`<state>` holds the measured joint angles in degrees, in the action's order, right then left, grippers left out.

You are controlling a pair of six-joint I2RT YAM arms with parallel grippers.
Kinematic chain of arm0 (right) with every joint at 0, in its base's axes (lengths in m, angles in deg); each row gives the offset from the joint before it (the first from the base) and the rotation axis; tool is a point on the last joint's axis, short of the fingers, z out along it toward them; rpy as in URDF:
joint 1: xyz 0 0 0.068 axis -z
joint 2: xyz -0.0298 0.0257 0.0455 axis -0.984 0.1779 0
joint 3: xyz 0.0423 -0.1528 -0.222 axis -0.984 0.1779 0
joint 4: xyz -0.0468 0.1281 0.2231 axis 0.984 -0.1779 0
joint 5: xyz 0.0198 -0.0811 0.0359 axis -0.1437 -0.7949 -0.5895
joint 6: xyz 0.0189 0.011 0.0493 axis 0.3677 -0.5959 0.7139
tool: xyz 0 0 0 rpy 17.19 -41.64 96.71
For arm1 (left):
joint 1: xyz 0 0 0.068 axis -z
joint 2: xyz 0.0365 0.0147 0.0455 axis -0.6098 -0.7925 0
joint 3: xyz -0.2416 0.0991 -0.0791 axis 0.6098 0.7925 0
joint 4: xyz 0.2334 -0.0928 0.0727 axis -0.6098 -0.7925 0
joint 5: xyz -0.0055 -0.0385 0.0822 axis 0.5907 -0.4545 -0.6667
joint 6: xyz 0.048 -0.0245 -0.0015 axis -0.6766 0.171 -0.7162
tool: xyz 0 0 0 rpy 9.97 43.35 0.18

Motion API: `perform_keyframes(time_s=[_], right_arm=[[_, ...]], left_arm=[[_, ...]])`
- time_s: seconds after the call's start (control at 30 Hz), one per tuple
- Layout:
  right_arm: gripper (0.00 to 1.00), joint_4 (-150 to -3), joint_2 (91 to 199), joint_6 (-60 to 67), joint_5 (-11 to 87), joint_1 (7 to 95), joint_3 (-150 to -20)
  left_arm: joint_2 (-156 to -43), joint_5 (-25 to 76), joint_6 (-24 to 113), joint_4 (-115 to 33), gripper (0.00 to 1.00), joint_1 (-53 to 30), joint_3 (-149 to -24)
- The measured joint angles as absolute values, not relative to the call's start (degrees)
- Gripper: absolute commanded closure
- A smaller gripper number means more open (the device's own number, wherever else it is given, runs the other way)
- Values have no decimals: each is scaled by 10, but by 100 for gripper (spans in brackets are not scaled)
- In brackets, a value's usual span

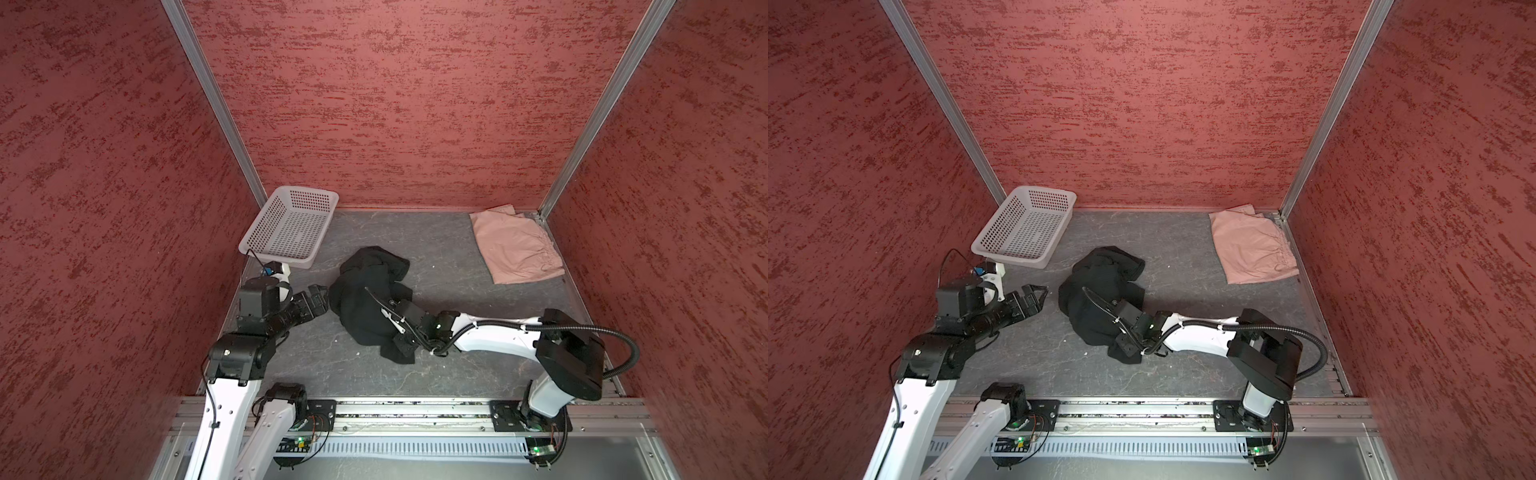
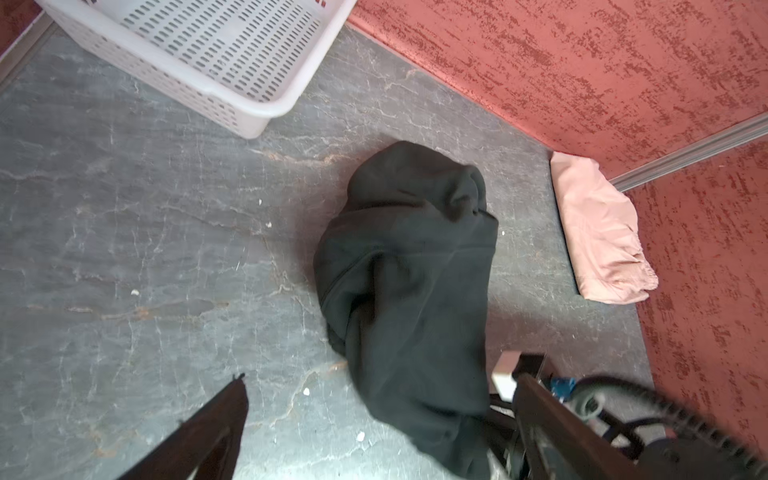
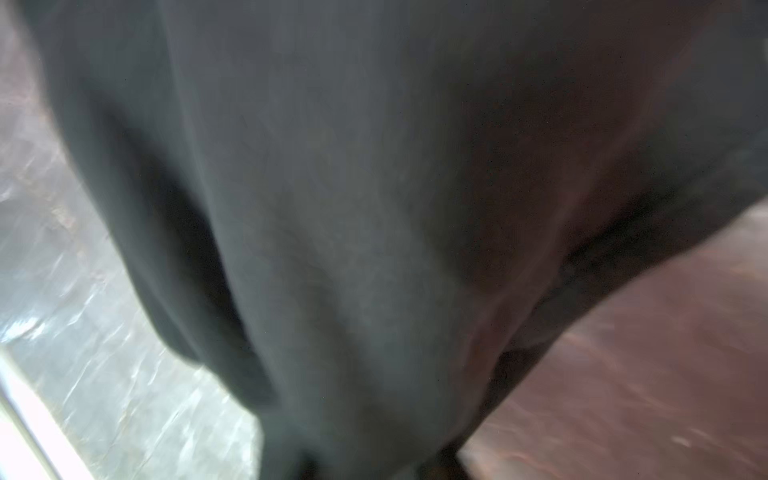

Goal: Fold and stack the shorts

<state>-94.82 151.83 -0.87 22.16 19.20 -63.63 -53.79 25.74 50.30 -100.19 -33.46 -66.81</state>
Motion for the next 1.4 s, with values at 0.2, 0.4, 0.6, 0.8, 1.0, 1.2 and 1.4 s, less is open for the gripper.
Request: perform_keyframes(time_s=[0.2, 0.4, 0.6, 0.8, 1.0, 1.2, 1.4], right_arm=[[100, -960, 1398, 2, 199, 225, -641], [100, -1041, 1326, -13, 211, 256, -775], [100, -1065, 1435, -74, 239, 291, -920], [92, -1061, 1623, -118, 300, 319, -1040], [81, -1037, 1782, -109, 370, 365, -1215], [53, -1029, 1894, -95, 397, 389, -1389], [35, -1027, 1809, -89, 397, 411, -1303]], left_arm=[[-553, 277, 501, -1023, 1, -335, -680], [-580, 331, 506, -995, 1, -309, -719], [-583, 332, 521, -966, 1, -228, -699], [-576, 320, 542, -967, 1, -195, -686], [-578, 313, 575, -951, 1, -171, -660], [-660, 265, 587, -935, 1, -123, -636], [-786, 178, 582, -920, 1, -58, -661]])
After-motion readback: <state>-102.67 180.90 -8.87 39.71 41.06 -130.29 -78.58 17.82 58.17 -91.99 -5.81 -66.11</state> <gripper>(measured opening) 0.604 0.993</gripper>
